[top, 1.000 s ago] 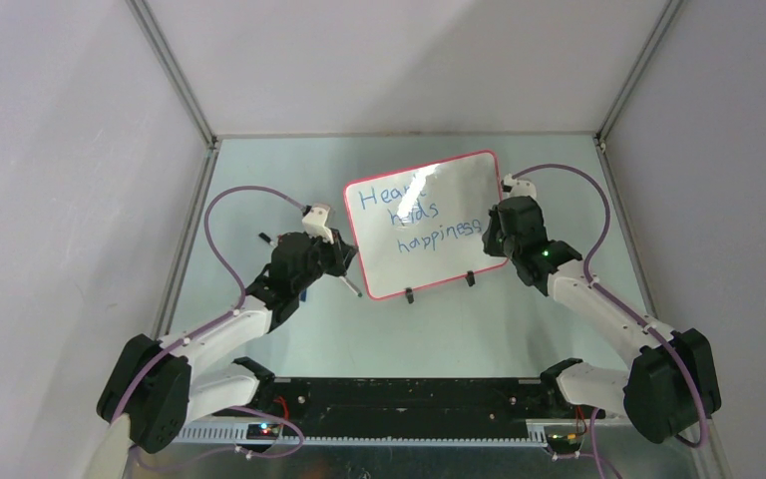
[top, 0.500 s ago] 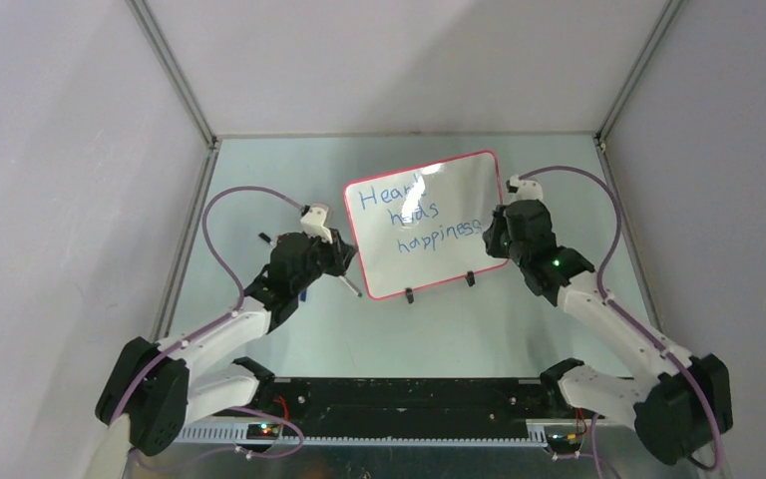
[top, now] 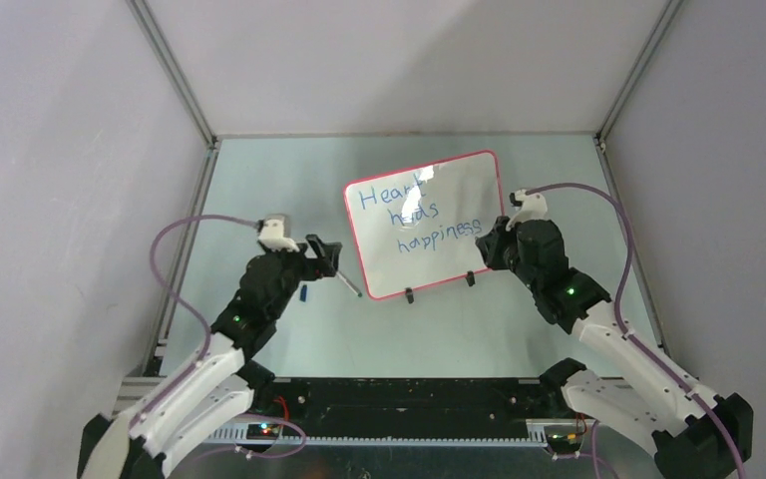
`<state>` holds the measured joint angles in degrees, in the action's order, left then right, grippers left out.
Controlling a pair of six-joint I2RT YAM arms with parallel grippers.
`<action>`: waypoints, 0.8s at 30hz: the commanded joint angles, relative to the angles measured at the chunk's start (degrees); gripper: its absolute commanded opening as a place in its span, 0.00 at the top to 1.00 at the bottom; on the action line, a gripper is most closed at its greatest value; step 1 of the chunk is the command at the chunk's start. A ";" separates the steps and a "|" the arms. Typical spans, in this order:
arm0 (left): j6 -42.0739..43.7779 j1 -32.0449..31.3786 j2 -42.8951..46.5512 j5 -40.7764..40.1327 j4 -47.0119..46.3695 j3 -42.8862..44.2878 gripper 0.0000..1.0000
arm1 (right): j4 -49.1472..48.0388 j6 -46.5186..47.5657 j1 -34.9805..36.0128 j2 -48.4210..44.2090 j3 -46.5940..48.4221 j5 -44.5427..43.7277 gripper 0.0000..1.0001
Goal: Write a sentence on the whiteboard
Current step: Pick up the pen cap from the center of the board.
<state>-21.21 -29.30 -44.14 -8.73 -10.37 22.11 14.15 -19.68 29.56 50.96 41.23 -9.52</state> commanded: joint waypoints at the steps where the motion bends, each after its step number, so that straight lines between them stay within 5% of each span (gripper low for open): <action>1: -12.76 -0.02 10.28 -15.75 15.33 1.07 0.03 | -3.93 0.35 1.65 -2.42 -0.13 0.29 1.00; 4: -26.33 0.38 15.15 -23.98 28.75 3.18 0.01 | -4.52 0.18 2.23 -2.94 -0.83 1.23 1.00; 11: -20.21 0.56 4.94 -26.40 49.18 20.08 0.00 | -5.91 1.98 6.85 -4.57 -2.52 -2.75 1.00; 15: -12.15 0.56 -2.24 -22.05 49.83 20.90 0.10 | -6.53 3.16 10.29 -4.28 -2.73 -4.99 1.00; 24: -9.97 0.56 -11.19 -19.11 41.76 14.60 0.24 | -7.90 2.98 11.88 -6.70 -4.48 -6.03 1.00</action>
<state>-34.00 -28.95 -51.99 -29.32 34.02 37.28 9.89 -17.30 40.88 46.28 37.60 -13.89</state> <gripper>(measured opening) 0.810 0.140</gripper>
